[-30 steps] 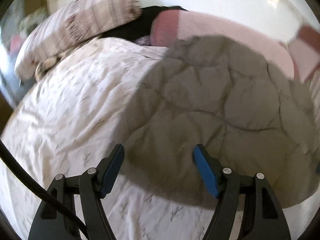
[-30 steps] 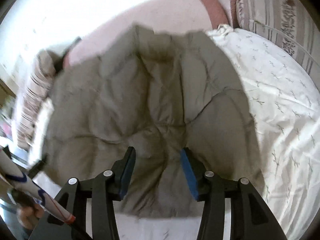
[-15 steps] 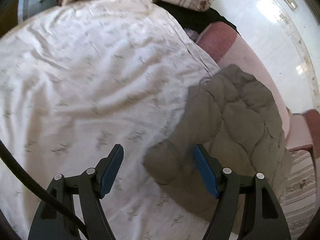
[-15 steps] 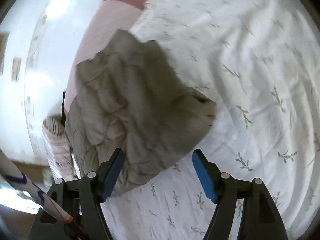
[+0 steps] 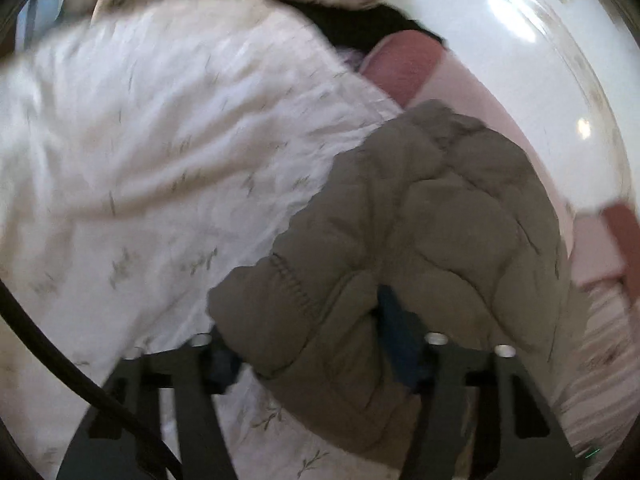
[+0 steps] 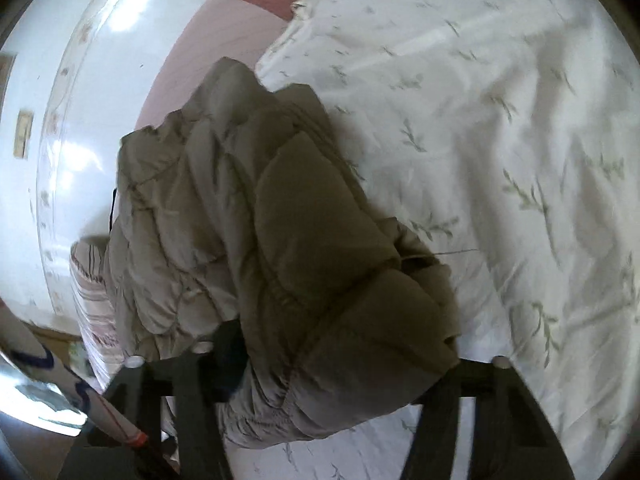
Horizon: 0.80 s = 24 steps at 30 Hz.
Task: Fold large clothes
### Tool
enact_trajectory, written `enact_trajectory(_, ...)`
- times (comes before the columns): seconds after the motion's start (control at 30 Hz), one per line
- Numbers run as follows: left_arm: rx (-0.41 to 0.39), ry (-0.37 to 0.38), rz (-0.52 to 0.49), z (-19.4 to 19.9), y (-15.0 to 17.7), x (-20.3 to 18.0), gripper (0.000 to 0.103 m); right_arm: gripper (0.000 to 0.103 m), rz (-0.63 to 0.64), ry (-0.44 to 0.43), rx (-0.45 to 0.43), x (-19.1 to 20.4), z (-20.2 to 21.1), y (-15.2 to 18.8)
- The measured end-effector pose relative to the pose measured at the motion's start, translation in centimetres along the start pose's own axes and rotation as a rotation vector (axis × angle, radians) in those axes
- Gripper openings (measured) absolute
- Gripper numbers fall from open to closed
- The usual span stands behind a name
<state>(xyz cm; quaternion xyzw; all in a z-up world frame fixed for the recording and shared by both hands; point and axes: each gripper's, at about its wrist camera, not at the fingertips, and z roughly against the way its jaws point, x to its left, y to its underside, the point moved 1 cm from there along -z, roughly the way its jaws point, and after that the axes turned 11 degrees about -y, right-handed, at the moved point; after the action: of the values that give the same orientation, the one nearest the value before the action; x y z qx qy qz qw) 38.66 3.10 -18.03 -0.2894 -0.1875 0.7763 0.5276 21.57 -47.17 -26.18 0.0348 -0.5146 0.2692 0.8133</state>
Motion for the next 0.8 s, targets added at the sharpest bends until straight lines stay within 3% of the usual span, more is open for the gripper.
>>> enact_trajectory(0.07, -0.006, -0.032, -0.054, 1.4, 1.1, -0.2, 0.044, 0.044, 0.075, 0.034, -0.001, 1.3, 0.6, -0.1)
enact_trajectory(0.17, 0.019, -0.048, -0.075, 3.4, 3.4, -0.8, 0.043, 0.042, 0.212, 0.116, -0.031, 3.2, 1.6, -0.4)
enact_trajectory(0.3, -0.002, -0.077, -0.114, 6.4, 6.9, -0.7, 0.043, 0.042, 0.222, 0.137, 0.017, 2.3, 3.0, -1.2)
enact_trajectory(0.43, 0.037, -0.050, -0.021, 6.3, 6.5, 1.3, 0.051, 0.065, 0.066, 0.086, 0.084, -1.0, 3.3, -2.2)
enact_trajectory(0.53, 0.066, 0.012, 0.066, 6.8, 5.4, 2.6, 0.052, 0.070, -0.034, 0.047, 0.058, -2.0, 5.4, -2.6)
enact_trajectory(0.6, 0.031, 0.004, 0.107, 7.7, 4.7, 3.2, 0.052, 0.070, -0.094, 0.012, 0.037, -2.5, 7.1, -2.5)
enact_trajectory(0.7, -0.084, -0.016, 0.174, 9.8, 3.2, 4.5, 0.051, 0.070, -0.094, 0.082, -0.058, -2.5, 10.0, -2.7)
enact_trajectory(0.8, -0.194, -0.081, 0.085, 11.0, 1.7, 2.5, 0.050, 0.070, -0.033, 0.135, -0.182, -1.6, 12.3, -3.6)
